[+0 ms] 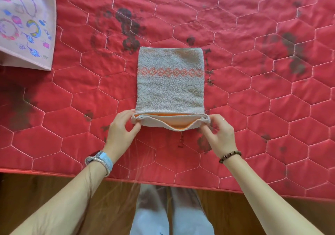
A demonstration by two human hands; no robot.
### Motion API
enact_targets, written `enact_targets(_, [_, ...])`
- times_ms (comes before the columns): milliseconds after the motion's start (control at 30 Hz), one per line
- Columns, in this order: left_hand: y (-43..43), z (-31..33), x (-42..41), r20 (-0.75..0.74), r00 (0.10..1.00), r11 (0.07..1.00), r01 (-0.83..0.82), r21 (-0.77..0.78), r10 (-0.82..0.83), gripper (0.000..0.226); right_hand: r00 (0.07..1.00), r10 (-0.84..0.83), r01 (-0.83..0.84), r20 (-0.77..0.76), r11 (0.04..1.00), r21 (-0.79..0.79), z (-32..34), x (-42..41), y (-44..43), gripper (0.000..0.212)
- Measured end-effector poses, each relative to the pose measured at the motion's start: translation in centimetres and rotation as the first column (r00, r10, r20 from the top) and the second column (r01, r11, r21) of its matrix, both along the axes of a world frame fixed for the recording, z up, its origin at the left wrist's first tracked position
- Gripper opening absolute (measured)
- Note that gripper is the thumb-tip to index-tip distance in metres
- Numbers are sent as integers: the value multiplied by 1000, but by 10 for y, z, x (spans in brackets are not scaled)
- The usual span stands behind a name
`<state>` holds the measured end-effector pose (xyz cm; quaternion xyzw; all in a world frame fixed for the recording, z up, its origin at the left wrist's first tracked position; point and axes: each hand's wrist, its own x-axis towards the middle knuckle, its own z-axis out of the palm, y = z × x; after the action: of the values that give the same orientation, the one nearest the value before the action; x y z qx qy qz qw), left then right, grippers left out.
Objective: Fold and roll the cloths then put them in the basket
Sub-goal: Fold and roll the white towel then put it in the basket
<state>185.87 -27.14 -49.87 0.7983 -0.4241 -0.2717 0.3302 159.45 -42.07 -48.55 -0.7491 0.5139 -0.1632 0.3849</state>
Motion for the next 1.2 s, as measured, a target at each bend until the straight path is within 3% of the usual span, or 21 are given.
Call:
enact_targets(67, [-8,1,-1,-31,999,999,-18,31,19,13,997,-64,66,-38,996,52,-4,6,-6,6])
enact_targets(233, [-24,-11,-3,-82,992,988,-81,135,92,19,983,-151,162,-104,980,111,-16,16,-16,16])
enact_targets(333, [-27,-21,-6,-83,989,981,-104,165,119,4,974,-176,193,-143,974,119,-22,20,-15,16])
enact_targets(467, [-28,-27,-8,-51,983,976,-167,139,176,25,974,-166,180,-152,980,83,-30,22,-15,17])
enact_targets(633, [-25,-17,-7,108,994,993,-18,117,6,58,990,-127,135,-66,979,154,-30,18,-16,26])
enact_targets(733, [-29,-14,-5,181,980,991,58,120,-79,38,998,-6,13,-62,994,111,-27,16,-18,34])
enact_targets(867, [-34,-16,-2,200,967,986,142,85,-156,24,995,68,-60,-79,994,94,-29,16,-21,22])
enact_targets(967, [-39,-14,-3,230,945,972,222,73,-233,22,993,58,-50,-100,995,82,-31,18,-26,9])
enact_targets(1200, [-52,-17,-14,288,881,926,336,175,-374,39,990,49,-38,-132,996,83,-36,22,-30,7])
